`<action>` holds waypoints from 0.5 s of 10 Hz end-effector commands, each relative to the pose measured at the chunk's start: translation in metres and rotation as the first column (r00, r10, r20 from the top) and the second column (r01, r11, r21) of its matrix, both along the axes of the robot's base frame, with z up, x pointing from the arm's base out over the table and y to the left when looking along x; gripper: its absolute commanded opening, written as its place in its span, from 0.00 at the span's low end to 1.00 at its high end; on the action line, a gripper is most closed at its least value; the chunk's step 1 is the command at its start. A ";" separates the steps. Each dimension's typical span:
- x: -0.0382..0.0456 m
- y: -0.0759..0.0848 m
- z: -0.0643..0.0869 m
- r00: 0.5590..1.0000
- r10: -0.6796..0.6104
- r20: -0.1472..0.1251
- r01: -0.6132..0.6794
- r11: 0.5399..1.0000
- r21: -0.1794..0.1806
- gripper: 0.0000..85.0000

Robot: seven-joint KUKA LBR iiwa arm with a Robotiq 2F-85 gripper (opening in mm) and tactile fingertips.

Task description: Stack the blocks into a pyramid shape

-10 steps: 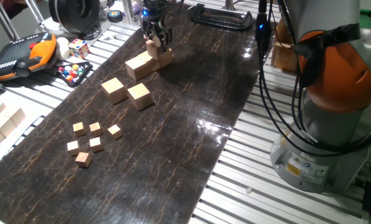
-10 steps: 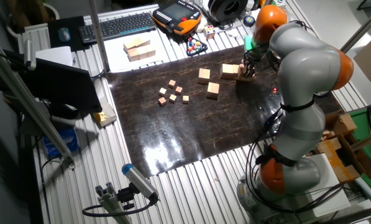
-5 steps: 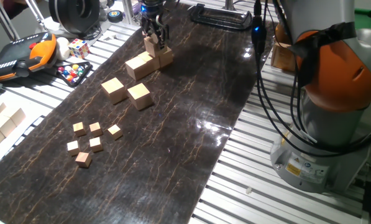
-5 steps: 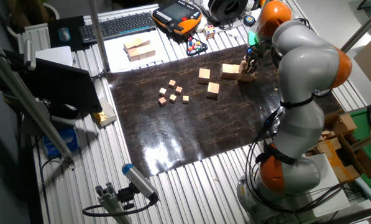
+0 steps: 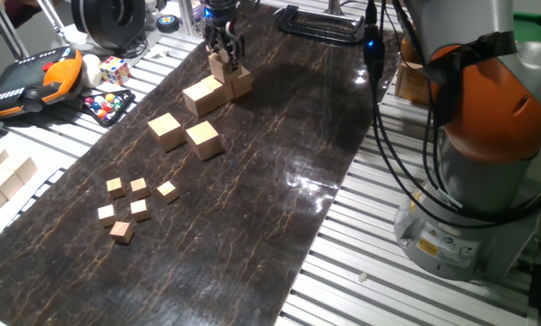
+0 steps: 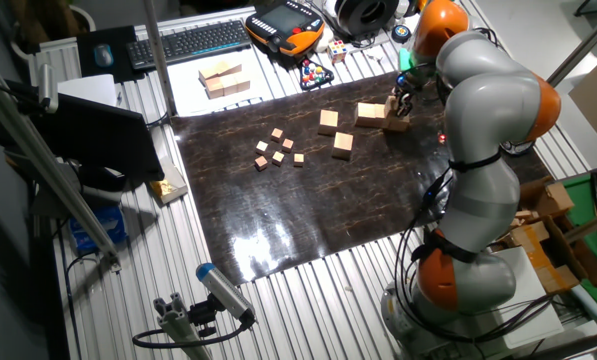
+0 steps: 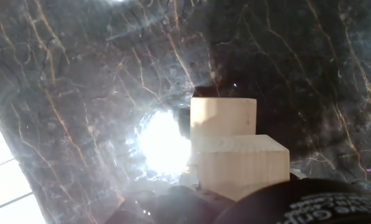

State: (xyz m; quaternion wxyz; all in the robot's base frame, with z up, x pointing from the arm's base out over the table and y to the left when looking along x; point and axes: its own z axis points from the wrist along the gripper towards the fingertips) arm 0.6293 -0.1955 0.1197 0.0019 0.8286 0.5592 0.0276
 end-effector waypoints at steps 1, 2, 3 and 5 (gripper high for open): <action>0.0010 0.000 -0.001 1.000 0.001 0.000 -0.001 1.000 -0.002 0.01; 0.0023 -0.001 -0.001 1.000 0.003 0.002 -0.003 1.000 -0.003 0.01; 0.0030 -0.001 -0.001 1.000 0.003 0.002 -0.003 1.000 -0.006 0.01; 0.0046 -0.001 -0.003 1.000 -0.017 0.003 0.017 1.000 -0.010 0.01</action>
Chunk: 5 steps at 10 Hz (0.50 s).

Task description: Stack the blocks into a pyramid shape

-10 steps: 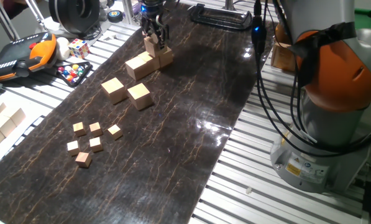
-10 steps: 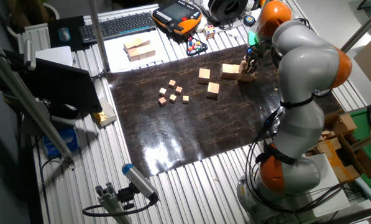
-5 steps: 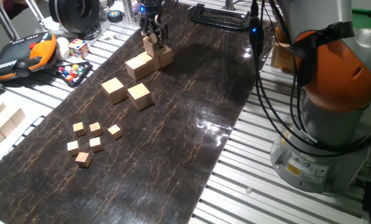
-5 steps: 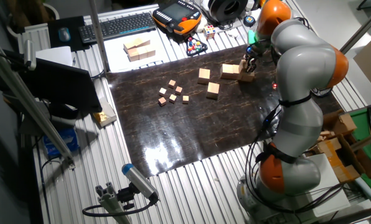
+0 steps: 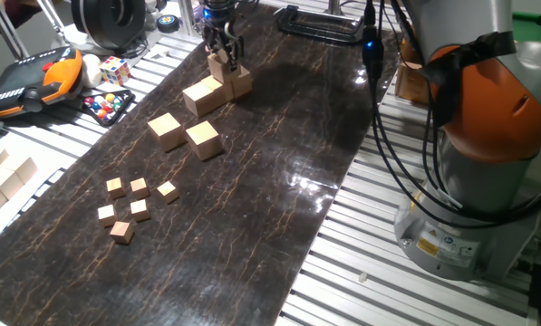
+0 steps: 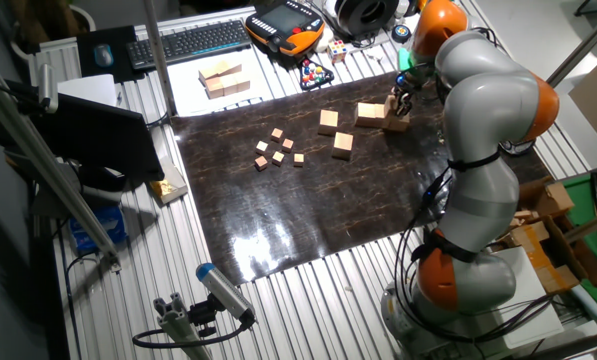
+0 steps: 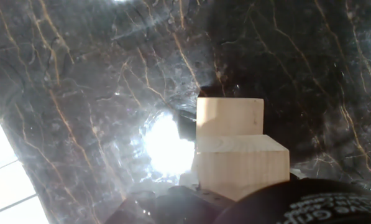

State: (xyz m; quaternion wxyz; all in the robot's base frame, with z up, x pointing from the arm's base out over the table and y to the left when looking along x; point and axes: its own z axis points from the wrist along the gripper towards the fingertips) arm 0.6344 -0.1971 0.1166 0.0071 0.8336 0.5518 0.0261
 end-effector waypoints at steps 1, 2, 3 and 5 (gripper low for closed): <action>0.0005 -0.001 -0.001 1.000 -0.010 0.000 0.010 1.000 -0.001 0.01; 0.0015 -0.002 -0.001 1.000 -0.016 -0.002 0.016 1.000 0.002 0.01; 0.0019 -0.002 -0.002 1.000 -0.016 -0.002 0.016 1.000 0.004 0.01; 0.0015 -0.002 -0.002 1.000 -0.017 -0.007 0.017 1.000 0.005 0.01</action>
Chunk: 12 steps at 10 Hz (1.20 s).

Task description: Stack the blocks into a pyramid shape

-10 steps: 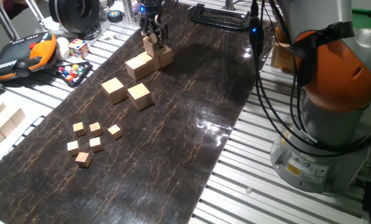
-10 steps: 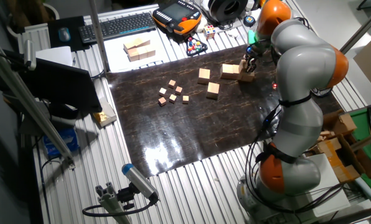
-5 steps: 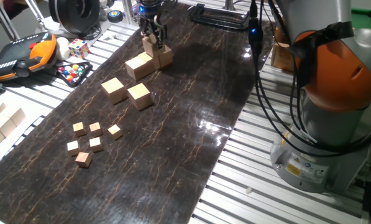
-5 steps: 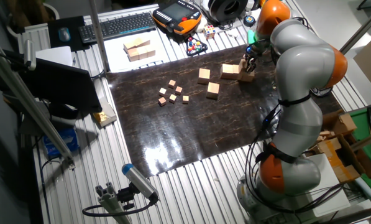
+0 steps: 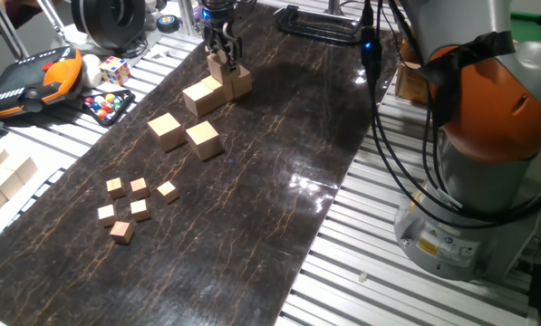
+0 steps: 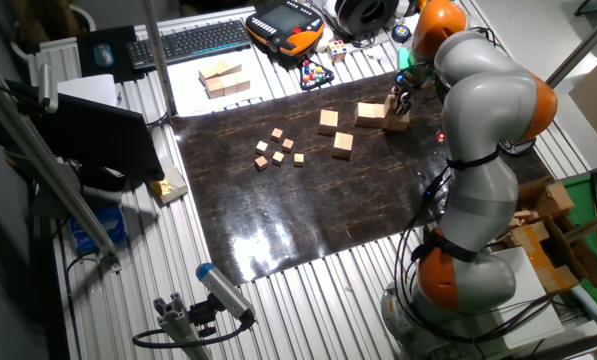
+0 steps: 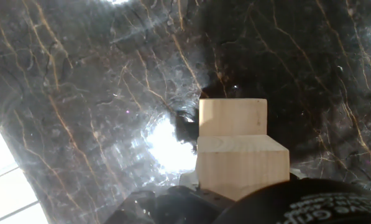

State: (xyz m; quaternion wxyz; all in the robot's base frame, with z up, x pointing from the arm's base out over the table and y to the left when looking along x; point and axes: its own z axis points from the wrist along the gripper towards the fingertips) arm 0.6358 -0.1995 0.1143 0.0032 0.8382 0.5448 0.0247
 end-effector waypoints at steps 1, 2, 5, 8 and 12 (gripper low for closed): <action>0.0000 0.000 0.000 1.000 -0.002 0.000 0.002 1.000 0.005 0.01; 0.0002 -0.001 -0.001 1.000 -0.004 0.000 0.004 1.000 0.008 0.01; 0.0002 -0.001 -0.002 1.000 -0.014 0.003 0.014 1.000 0.016 0.01; 0.0006 -0.001 -0.003 1.000 -0.011 0.004 0.011 1.000 0.016 0.01; 0.0010 -0.001 -0.003 1.000 -0.016 0.009 0.016 1.000 0.015 0.24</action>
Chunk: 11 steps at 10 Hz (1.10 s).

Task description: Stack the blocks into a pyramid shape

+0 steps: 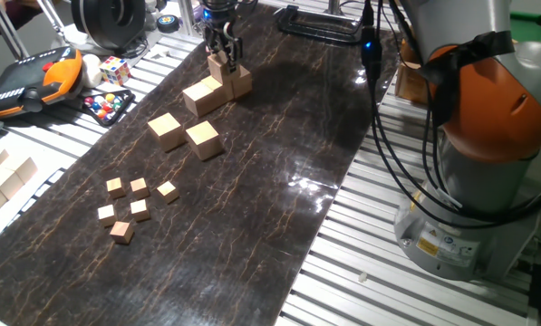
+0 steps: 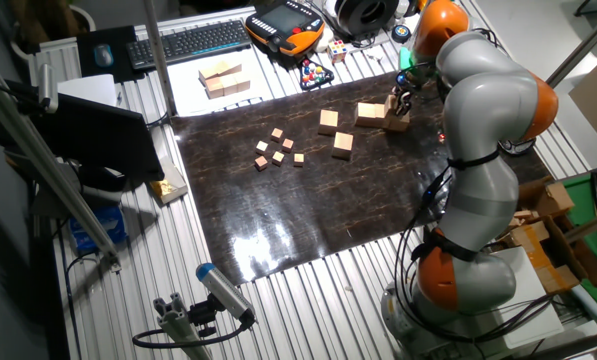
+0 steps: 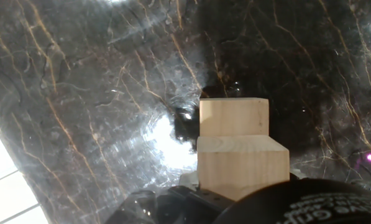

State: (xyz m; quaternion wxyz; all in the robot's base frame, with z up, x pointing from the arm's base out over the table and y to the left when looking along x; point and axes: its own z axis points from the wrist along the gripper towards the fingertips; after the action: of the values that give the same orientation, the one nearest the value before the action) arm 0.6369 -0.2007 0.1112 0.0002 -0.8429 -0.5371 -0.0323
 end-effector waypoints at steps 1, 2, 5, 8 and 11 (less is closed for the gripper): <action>0.0000 0.000 0.000 1.000 -0.003 -0.002 0.003 1.000 -0.003 0.30; -0.0002 0.000 -0.001 1.000 -0.007 -0.003 0.007 1.000 -0.004 0.36; -0.0003 -0.001 -0.002 1.000 -0.007 -0.002 0.007 1.000 -0.004 0.49; -0.0005 -0.001 -0.002 1.000 -0.011 -0.002 0.011 1.000 -0.004 0.69; -0.0012 0.000 -0.002 1.000 -0.020 -0.002 0.020 1.000 -0.006 0.85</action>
State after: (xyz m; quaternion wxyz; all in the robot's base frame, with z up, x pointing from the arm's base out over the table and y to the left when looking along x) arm 0.6358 -0.2011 0.1097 -0.0024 -0.8481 -0.5290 -0.0297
